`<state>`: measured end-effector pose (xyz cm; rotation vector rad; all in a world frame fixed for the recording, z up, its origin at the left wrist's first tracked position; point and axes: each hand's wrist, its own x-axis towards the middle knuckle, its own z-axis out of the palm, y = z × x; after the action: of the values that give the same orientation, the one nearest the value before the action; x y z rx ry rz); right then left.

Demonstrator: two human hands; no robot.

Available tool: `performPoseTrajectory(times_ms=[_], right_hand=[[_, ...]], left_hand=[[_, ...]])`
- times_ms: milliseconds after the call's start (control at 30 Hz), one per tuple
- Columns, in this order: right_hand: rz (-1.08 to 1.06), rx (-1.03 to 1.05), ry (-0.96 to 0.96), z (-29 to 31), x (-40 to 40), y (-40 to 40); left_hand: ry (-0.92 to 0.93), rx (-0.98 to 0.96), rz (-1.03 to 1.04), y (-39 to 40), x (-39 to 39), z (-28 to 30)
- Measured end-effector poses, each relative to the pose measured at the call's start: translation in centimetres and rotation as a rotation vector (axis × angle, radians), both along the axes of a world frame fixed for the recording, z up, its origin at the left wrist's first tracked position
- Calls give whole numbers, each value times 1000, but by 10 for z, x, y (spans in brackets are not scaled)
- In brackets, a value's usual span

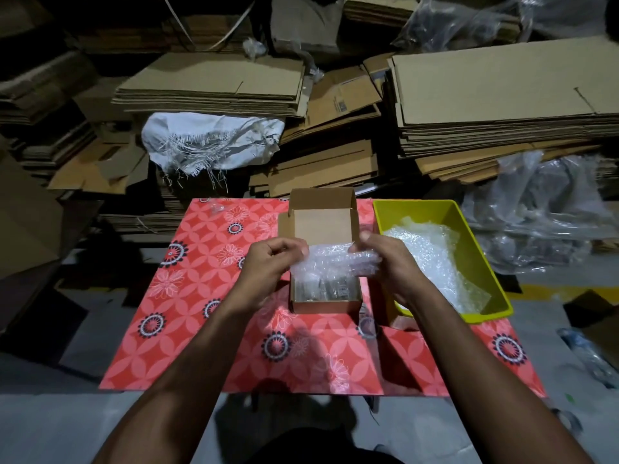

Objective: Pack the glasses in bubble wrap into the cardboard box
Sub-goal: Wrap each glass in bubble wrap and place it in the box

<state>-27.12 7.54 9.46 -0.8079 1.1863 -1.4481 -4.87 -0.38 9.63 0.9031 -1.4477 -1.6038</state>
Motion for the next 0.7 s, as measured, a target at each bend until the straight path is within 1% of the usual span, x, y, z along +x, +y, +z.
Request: performPoseTrajectory(times_ms=[33,67,100,133,233,300,400,467,567,700], right_hand=[[20,-29,134,-2,-1,2],[31,-43,233,-4,-3,2],[43,-36,288,-8,-5,2],[44,-17,295,-8,-6,4],[56,26,298,-9,-10,4],[66,15,306,-9,-10,4],[58,29,219,-6,-3,3],[111,65,164,-4,-3,4],[152,126,83,-3,-5,4],[78,149,-139,-5,-2,1]], left_hand=[[-50,-33,-15,-1,1,-2],[-73,-28,-21,-2,3,-4],[-80,1,-6,-3,4,-5],[-96,7,10,-4,5,-5],[-186,-58,1,-7,12,-7],[-187,-57,-37,-4,13,-6],[-182,-65,-78,4,11,1],[-166,-48,-88,3,11,2],[-46,69,-47,-1,12,1],[78,241,-28,3,5,-2]])
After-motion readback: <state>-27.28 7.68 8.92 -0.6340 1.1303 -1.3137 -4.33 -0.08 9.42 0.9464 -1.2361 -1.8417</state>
